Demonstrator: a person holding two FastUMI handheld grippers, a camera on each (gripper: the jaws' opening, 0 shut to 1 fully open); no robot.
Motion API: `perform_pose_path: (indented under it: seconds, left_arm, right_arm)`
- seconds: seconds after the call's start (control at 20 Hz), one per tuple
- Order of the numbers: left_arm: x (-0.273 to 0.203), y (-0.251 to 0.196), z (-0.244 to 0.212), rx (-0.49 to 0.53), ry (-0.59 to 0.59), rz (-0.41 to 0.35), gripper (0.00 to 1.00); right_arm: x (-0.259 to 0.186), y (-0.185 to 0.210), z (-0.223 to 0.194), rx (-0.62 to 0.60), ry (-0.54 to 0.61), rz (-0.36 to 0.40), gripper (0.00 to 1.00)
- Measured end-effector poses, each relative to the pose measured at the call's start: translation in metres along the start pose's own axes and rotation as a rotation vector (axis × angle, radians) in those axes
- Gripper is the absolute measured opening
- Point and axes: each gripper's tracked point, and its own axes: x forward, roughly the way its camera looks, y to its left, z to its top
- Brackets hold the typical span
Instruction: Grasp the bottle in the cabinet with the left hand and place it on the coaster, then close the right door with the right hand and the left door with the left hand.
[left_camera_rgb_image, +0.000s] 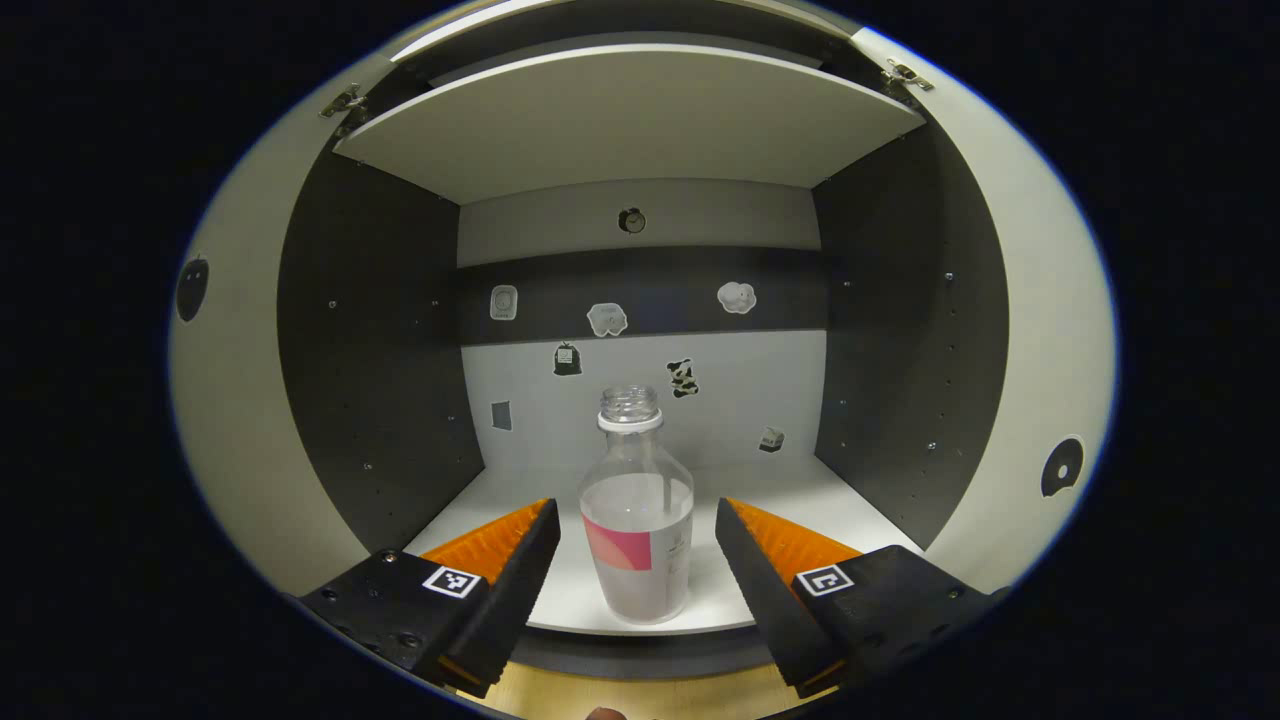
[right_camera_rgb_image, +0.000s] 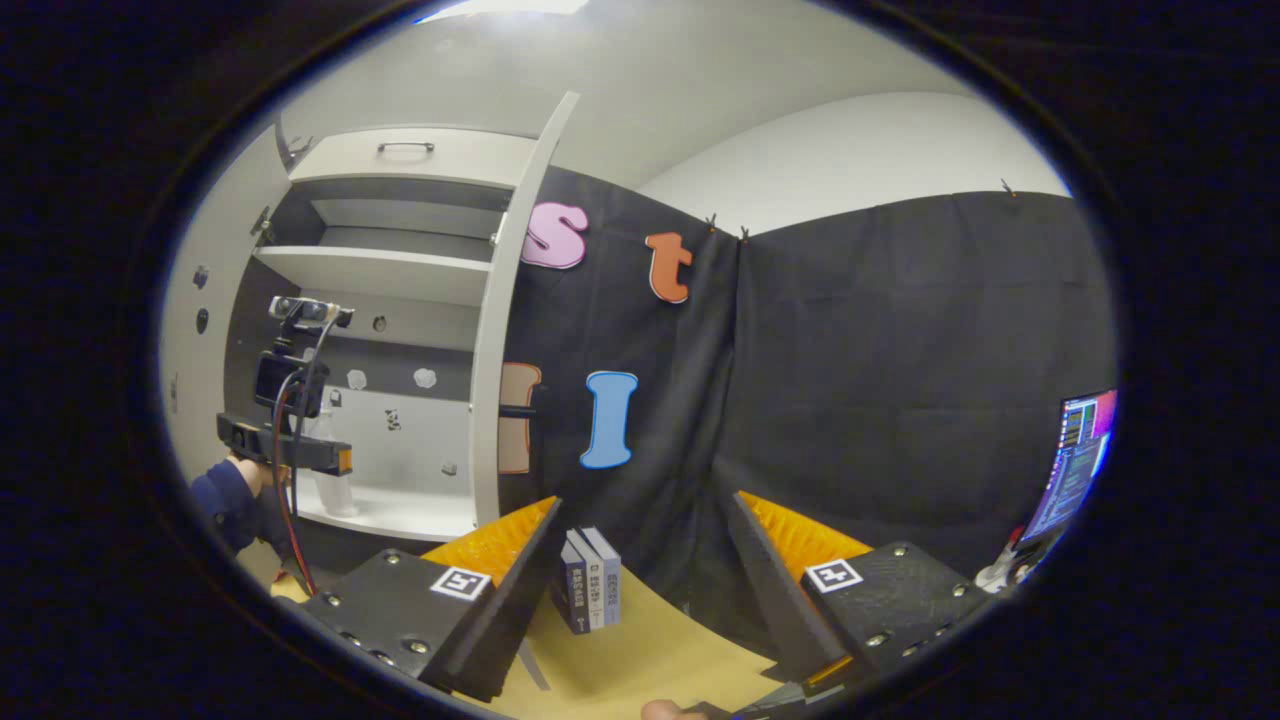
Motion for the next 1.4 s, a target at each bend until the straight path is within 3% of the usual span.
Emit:
perform_pose_path:
  seconds: [0.3,0.35,0.4,0.5,1.05,1.4]
  left_arm:
    - [0.023,-0.003,-0.009,-0.001,0.040,0.005,0.98]
    - [0.025,-0.002,-0.011,0.001,0.048,0.007,0.96]
    - [0.023,-0.001,-0.008,-0.003,0.037,0.007,0.80]
    - [0.026,-0.004,-0.010,-0.009,0.043,-0.009,0.78]
    - [-0.001,-0.015,-0.001,-0.037,0.003,-0.115,0.76]
    - [-0.057,-0.015,-0.004,-0.046,-0.021,-0.186,0.76]
  right_arm:
    - [-0.001,-0.005,-0.006,-0.015,0.014,-0.042,0.99]
    - [0.000,-0.004,-0.008,-0.015,0.018,-0.042,0.99]
    - [0.000,-0.004,-0.009,-0.015,0.021,-0.039,0.99]
    - [0.002,-0.002,-0.009,-0.011,0.019,-0.033,0.99]
    - [-0.004,-0.004,-0.006,0.028,0.008,0.013,0.99]
    - [-0.010,-0.009,-0.009,0.047,0.014,0.059,0.99]
